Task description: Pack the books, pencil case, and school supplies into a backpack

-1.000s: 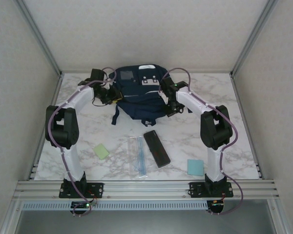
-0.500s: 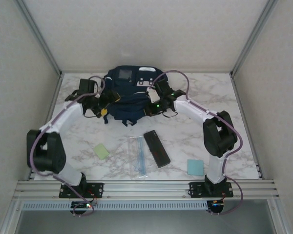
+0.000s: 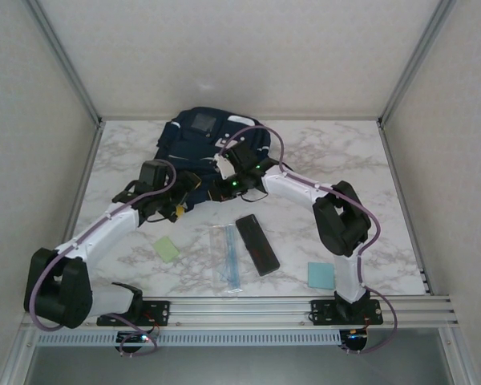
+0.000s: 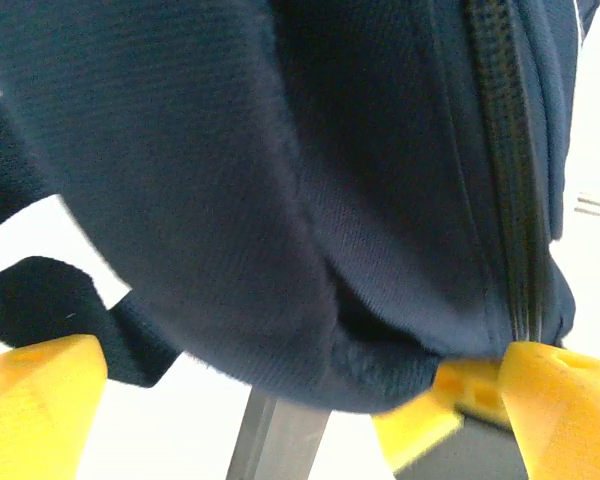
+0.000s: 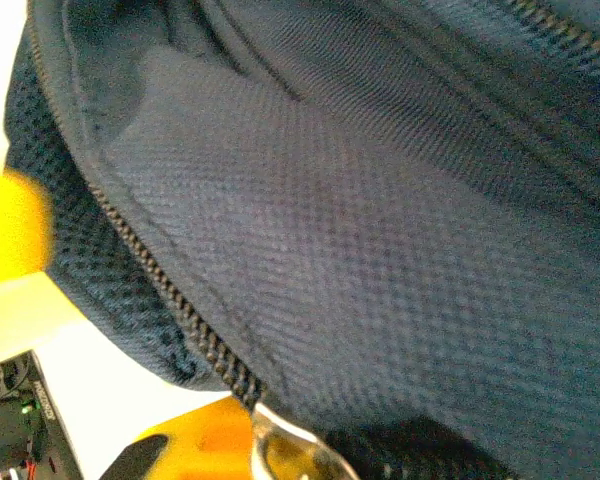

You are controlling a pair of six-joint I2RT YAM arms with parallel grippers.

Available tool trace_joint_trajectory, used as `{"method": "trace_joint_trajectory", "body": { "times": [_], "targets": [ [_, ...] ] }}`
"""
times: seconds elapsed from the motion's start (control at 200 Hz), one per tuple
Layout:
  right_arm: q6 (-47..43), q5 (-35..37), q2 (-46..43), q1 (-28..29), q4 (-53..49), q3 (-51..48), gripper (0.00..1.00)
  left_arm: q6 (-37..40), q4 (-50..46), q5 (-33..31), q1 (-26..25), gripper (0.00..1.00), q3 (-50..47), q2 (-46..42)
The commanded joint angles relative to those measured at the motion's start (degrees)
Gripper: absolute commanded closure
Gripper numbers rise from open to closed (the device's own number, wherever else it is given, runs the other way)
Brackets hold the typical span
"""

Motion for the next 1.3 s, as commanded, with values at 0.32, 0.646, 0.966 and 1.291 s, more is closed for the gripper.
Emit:
{"method": "trace_joint_trajectory", "body": {
  "times": [0.32, 0.646, 0.966, 1.291],
  "targets": [
    [-20.79, 4.26, -0.13, 1.84, -25.40, 2.06, 1.00, 1.91, 6.40, -10.44, 0.23, 1.00, 2.95, 4.70],
    [-23.84, 31.47, 4.64, -4.70, -36.64, 6.27, 1.00, 6.85, 0.74, -10.03, 3.34, 1.00, 0.47, -4.11],
    [-15.25, 42.06, 7.84, -13.76, -27.20, 12.85, 1.00, 9.52, -3.53, -8.38, 7.19, 1.00, -0.77, -8.17],
    [-4.98, 55.28, 8.20, -14.08, -13.59, 7.71, 1.00, 10.41, -4.44, -8.00, 9.09, 1.00, -1.50, -10.35]
  ]
}}
